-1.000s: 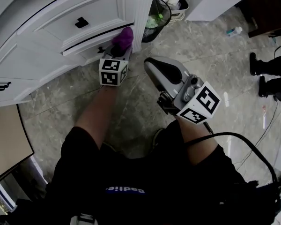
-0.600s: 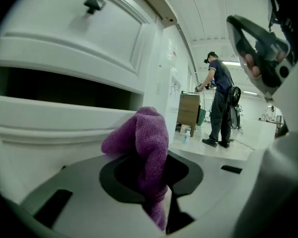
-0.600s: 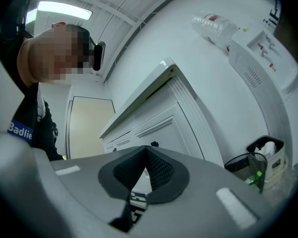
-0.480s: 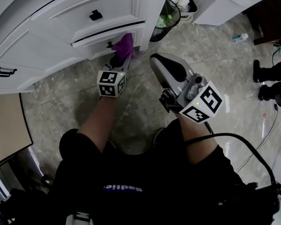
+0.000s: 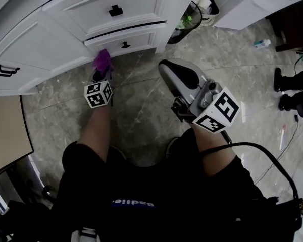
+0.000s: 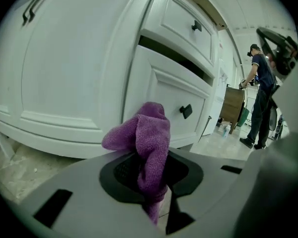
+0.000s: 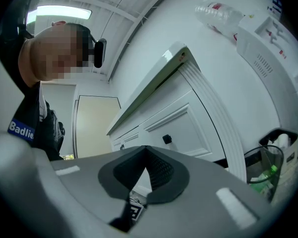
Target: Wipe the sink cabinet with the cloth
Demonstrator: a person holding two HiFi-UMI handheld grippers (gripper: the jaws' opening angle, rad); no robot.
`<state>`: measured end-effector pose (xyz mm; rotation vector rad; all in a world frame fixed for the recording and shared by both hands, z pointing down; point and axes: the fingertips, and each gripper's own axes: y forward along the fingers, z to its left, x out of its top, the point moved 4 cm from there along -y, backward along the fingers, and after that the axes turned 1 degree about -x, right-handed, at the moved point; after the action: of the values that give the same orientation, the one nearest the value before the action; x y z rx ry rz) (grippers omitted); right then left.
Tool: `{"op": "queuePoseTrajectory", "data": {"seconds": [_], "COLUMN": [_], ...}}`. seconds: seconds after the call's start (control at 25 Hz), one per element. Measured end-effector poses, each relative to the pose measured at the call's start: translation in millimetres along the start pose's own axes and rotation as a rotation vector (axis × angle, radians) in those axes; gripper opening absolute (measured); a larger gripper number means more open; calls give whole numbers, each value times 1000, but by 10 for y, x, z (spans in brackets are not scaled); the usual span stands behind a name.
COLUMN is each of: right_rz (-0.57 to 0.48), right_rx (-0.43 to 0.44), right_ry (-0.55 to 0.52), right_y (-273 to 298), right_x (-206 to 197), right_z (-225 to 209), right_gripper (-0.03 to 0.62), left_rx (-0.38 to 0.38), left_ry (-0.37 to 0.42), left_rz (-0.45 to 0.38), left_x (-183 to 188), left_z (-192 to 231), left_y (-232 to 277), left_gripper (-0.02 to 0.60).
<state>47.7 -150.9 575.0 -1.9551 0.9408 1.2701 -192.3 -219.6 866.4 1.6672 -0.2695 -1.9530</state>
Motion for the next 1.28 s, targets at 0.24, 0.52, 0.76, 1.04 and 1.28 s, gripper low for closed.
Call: {"op": "queuePoseTrajectory", "data": {"seconds": [0.24,0.52,0.76,1.04,1.28], "right_rz": [20,27,32,27,16], "right_rx": [-44,-62,-99,-146,-166], "right_ry": [-1,13,16,30,31], "right_y": [-159,-308,-504,-737,-811], "right_x": [-62,-65,-72,-42,12], "right_z": [-91,-153,-235,-268,-271], "right_gripper": [-6,-6,-6,-6,-6], "left_rx": [-11,-76,-137,-257,-298], "left_ry": [28,30,20,116,178], "left_rz": [15,20,16,59,93], "left_x": [29,72,78,96,54], "left_z": [-4,-387,-886,-1548,-1813], "left_y": [312,552,852,1180,1298], "left_gripper": [87,87,87,87,87]}}
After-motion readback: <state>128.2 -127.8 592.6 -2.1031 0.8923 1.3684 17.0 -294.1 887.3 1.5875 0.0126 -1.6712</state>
